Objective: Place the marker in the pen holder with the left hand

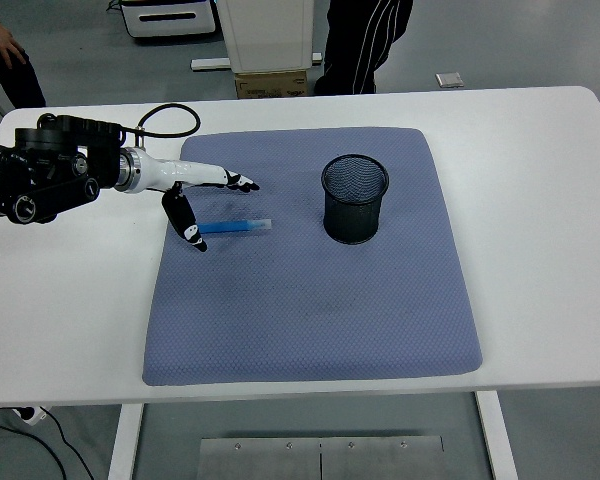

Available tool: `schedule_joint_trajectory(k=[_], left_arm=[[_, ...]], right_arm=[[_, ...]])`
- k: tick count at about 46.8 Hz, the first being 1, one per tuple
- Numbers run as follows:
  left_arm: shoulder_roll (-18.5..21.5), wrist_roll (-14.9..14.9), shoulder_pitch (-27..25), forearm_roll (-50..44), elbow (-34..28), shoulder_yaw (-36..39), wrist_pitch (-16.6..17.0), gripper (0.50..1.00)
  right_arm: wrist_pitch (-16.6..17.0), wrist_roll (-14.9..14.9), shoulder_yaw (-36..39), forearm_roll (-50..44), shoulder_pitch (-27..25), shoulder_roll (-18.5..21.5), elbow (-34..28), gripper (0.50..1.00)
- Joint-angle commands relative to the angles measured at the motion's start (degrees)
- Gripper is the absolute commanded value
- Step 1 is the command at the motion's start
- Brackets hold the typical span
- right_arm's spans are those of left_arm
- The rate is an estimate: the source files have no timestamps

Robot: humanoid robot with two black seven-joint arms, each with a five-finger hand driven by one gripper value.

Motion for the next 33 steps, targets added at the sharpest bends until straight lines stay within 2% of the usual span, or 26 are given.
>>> schedule_joint_trajectory(k=[1,7,21,27,33], left_arm=[[0.02,0.0,-0.75,0.11,0.01,-0.01,-1.17,1.0],[-0.5,0.0,-1.28,1.95,0.01,-0.01,-4.25,1.0],[-2.35,0.35,-1.72,5.74,0.1,-0.01,-4.34,1.0],[-2.61,2.64,-1.63,5.74,0.1,-0.01,-4.34,1.0],[-3.31,3.08,-1.63,5.74,0.1,-0.01,-4.43,1.0]], right_arm=[[0.0,-0.08,0.0,0.0,-0.01,0.0,0.0,1.0],[0.0,0.0,0.0,0.0,-0.01,0.0,0.0,1.0],[0.0,0.0,0.0,0.0,-0.01,0.0,0.0,1.0],[0.0,0.0,0.0,0.0,0.08,0.0,0.0,1.0],[0.0,0.0,0.0,0.0,-0.01,0.0,0.0,1.0]])
